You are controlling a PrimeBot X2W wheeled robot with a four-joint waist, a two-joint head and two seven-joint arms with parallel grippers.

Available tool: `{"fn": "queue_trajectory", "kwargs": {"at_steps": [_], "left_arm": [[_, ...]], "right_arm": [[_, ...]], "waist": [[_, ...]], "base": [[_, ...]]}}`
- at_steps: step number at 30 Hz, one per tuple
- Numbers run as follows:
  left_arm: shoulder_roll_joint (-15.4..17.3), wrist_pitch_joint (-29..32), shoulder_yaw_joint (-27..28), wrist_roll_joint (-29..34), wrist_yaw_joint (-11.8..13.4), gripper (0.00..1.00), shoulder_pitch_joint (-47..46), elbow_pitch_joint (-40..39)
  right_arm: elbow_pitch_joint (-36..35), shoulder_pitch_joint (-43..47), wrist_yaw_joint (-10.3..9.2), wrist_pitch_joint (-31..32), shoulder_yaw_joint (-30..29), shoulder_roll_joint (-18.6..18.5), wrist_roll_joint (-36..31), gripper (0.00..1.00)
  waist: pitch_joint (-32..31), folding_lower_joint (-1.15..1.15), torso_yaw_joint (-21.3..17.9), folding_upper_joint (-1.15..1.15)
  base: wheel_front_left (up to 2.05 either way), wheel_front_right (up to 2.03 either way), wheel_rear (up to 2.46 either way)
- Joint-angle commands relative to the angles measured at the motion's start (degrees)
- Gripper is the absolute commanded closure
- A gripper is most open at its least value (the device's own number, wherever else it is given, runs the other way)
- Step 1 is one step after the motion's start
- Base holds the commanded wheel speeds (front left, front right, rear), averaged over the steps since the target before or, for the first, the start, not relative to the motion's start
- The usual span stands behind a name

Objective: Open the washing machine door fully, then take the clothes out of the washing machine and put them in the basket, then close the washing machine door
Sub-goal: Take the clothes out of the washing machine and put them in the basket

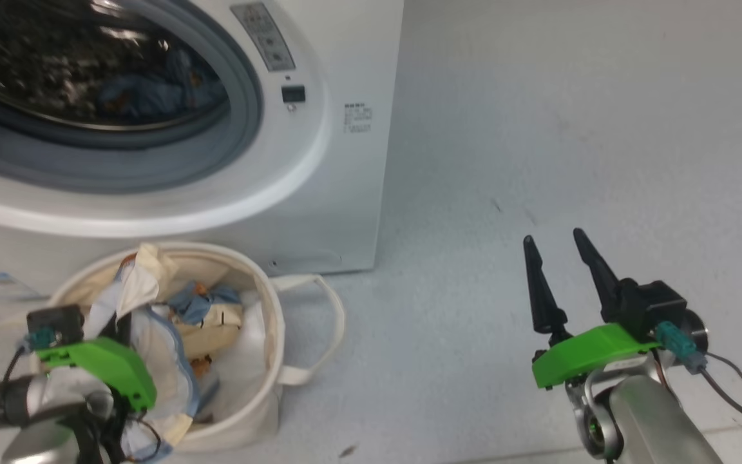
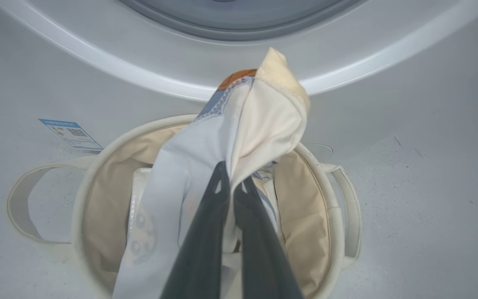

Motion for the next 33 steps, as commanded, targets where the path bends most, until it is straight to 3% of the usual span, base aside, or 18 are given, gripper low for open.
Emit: {"fn": "queue_trajectory", "kwargs": {"at_steps": [1,16,17,18,19,20,33], "left_arm": [[2.76,-0.27,1.32,-0.15,-0.31,1.00,-3.49,-0.64],[3.46,4.09,0.50,-0.81,0.62,1.00,-8.78,1.02],[3.47,3.99,0.41,-0.77,0.76,0.92,-8.88,1.03],[3.57,3.64,0.21,-0.58,1.06,0.78,-8.93,1.05],[3.58,3.32,-0.02,-0.39,1.28,0.15,-8.93,1.06],[3.50,2.91,0.00,-0.47,1.32,0.01,-8.90,1.07],[2.57,-0.80,-1.31,1.56,2.95,0.00,-7.09,-0.68]], "right_arm": [[-2.16,-1.55,0.05,-0.29,0.57,-0.36,-0.71,0.00],[-7.70,-4.19,0.05,-0.29,-2.19,0.40,-3.81,0.00],[-7.80,-4.14,0.05,-0.29,-2.30,0.46,-3.89,0.00],[-7.83,-4.09,0.05,-0.29,-2.36,0.51,-4.00,0.00],[-7.84,-4.08,0.05,-0.29,-2.40,0.57,-4.06,0.00],[-7.80,-4.06,0.05,-0.29,-2.41,0.63,-4.10,0.00],[-4.76,-3.57,0.05,-0.29,-0.41,0.60,-2.94,0.00]], "waist": [[3.06,0.00,-0.77,0.00],[15.29,0.00,-1.65,0.00],[15.53,0.00,-1.58,0.00],[15.67,0.00,-1.52,0.00],[15.71,0.00,-1.46,0.00],[15.56,0.00,-1.36,0.00],[7.07,0.00,1.41,0.00]], "base": [[0.00,0.00,0.00],[0.00,0.00,0.00],[0.00,0.00,0.00],[0.00,0.00,0.00],[0.00,0.00,0.00],[0.00,0.00,0.00],[0.00,0.00,0.00]]}}
